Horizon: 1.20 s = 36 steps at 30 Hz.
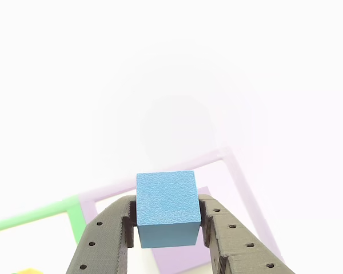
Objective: Tower of hanoi
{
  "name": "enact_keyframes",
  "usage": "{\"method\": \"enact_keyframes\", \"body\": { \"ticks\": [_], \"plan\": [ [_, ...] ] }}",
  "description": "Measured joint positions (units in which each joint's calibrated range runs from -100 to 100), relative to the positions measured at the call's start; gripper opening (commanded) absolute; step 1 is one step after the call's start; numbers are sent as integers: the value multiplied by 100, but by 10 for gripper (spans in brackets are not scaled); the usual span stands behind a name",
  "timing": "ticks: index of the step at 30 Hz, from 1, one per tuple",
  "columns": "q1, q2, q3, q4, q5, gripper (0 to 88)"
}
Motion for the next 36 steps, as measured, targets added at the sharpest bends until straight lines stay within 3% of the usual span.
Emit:
{"method": "enact_keyframes", "body": {
  "ticks": [10, 21, 28, 36],
  "plan": [
    [-278, -1114, -2550, 4583, 0, 18],
    [-606, -1258, -5300, 7576, 0, 18],
    [-1015, -1385, -5901, 8379, 0, 19],
    [-1400, -1824, -4621, 7937, -39, 22]
  ]
}}
